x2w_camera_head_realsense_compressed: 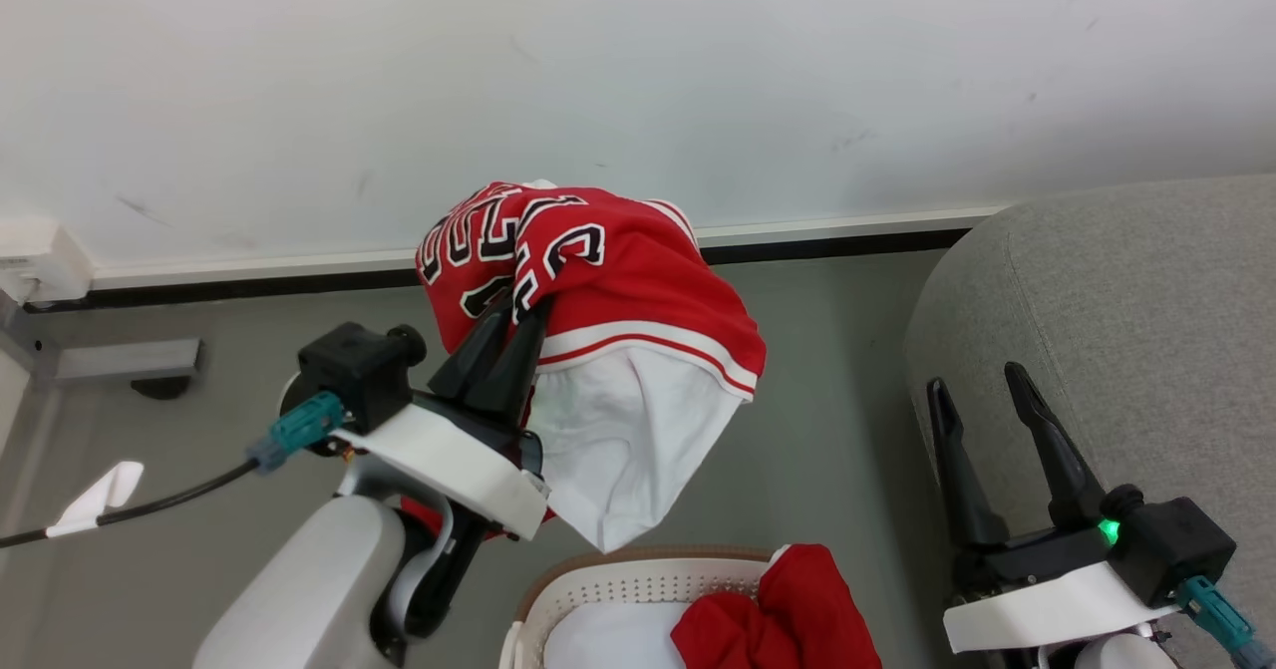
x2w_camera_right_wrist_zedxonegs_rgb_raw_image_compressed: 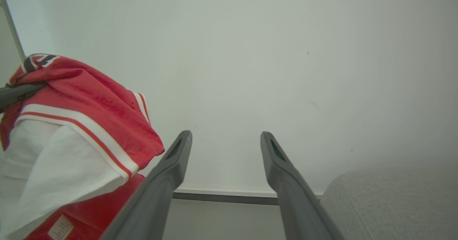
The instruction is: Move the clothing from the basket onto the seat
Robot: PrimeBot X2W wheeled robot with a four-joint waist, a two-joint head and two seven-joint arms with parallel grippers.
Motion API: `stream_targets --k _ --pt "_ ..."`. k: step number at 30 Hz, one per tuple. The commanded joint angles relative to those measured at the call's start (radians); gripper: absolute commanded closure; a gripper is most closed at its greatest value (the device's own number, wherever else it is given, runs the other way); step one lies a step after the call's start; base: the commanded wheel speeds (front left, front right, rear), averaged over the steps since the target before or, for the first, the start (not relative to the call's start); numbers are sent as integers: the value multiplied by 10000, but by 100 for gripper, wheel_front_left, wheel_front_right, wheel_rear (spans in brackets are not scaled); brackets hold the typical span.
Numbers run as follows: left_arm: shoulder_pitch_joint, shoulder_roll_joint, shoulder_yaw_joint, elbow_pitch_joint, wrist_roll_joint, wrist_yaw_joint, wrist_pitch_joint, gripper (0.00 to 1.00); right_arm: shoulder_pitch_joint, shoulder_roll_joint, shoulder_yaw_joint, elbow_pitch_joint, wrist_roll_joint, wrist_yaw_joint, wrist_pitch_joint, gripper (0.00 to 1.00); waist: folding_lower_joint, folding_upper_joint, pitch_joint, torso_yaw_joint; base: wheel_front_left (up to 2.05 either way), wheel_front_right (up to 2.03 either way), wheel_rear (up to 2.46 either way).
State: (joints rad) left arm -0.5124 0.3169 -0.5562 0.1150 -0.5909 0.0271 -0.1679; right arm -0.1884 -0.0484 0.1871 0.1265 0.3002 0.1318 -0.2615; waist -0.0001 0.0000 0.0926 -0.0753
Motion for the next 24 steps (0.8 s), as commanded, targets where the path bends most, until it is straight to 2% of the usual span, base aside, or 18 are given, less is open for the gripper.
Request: stream_targets --k 1,5,12,19,24 --pt "65 83 50 -61 -105 2 -60 100 -85 -13 82 5 -36 -21 -33 0 1 0 59 -9 0 0 0" --pt "-17 90 12 22 -112 -46 -96 100 -187 -49 901 110 -323 -21 -33 0 1 0 174 24 0 0 0" --pt "-190 -75 -204 230 -37 -156 -119 100 -667 -760 2515 755 -758 -21 -35 0 1 0 293 184 0 0 0" --pt "-255 -351 -571 525 36 -306 -69 100 -1142 -628 3412 914 -278 -21 -33 0 1 0 194 443 0 0 0" --pt "-266 -577 -933 746 136 -421 -64 100 -1698 -601 3955 1453 -143 -21 94 0 1 0 66 665 0 0 0"
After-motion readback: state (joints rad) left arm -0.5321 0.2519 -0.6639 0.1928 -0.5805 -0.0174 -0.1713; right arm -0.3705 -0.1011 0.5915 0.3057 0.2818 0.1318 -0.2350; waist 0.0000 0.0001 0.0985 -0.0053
